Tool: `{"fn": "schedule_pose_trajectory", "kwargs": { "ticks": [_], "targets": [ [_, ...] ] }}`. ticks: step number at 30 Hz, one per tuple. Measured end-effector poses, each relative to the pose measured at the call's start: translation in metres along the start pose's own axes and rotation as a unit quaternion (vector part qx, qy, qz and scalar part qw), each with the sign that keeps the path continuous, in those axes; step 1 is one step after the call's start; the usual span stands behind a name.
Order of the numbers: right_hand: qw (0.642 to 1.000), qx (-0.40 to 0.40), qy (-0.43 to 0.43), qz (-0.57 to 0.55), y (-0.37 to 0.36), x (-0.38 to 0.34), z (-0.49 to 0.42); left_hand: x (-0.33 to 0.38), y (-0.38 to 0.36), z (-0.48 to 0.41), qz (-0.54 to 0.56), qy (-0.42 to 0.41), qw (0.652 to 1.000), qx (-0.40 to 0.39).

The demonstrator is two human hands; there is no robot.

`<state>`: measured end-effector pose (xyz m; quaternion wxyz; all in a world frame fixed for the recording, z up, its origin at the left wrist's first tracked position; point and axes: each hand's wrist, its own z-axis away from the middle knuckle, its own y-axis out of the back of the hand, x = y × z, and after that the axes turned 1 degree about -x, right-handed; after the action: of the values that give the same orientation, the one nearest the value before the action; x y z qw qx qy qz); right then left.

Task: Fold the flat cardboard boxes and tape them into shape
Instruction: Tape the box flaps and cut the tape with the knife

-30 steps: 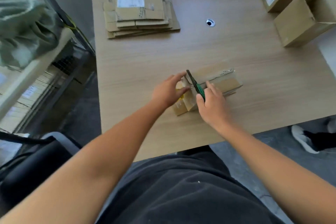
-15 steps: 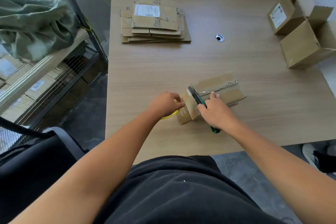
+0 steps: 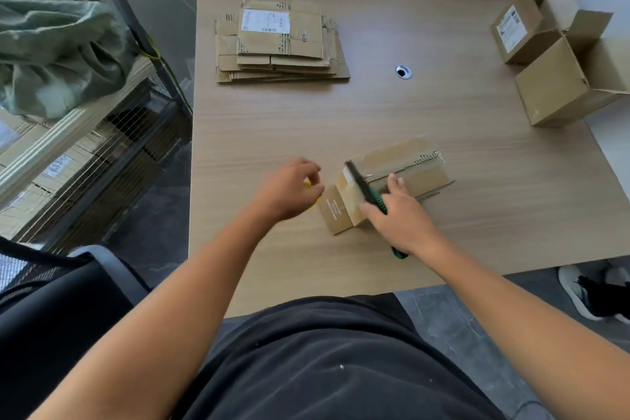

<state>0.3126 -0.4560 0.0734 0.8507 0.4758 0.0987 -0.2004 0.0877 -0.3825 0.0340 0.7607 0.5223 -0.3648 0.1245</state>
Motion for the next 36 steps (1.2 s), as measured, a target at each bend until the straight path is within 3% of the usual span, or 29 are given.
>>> {"fn": "schedule_pose_trajectory", "kwargs": {
  "ticks": [3,5,8,13,22,28,31,34,36],
  "targets": [
    [0.981,0.139,-0.012,-0.136,-0.009,0.017,0.009,0.01,0.026,-0.029,0.031,-0.024,0.994,-0.101],
    [0.968,0.203,0.0,-0.149,-0.018,0.019,0.007,0.024,0.033,-0.048,0.053,-0.022,0.986,-0.158],
    [0.949,0.285,0.015,-0.133,-0.028,0.019,-0.001,0.05,0.023,-0.064,0.139,0.01,0.967,-0.215],
    [0.95,0.311,0.035,-0.013,-0.027,0.04,-0.023,0.057,-0.003,-0.062,0.175,0.043,0.952,-0.246],
    [0.947,0.213,0.235,0.039,0.008,0.109,-0.04,0.074,-0.042,-0.019,0.139,0.023,0.967,-0.213],
    [0.936,0.07,0.344,0.038,0.061,0.142,-0.064,0.106,-0.048,-0.02,0.195,0.138,0.95,-0.201],
    [0.934,0.023,0.352,-0.053,0.076,0.146,-0.068,0.124,-0.034,-0.024,0.151,0.153,0.962,-0.171],
    [0.924,0.113,0.293,-0.217,0.088,0.142,-0.063,0.146,-0.01,-0.032,0.138,0.163,0.97,-0.113],
    [0.898,0.11,0.228,-0.361,0.103,0.134,-0.058,0.164,0.004,-0.038,0.146,0.145,0.976,-0.075]
  ]
}}
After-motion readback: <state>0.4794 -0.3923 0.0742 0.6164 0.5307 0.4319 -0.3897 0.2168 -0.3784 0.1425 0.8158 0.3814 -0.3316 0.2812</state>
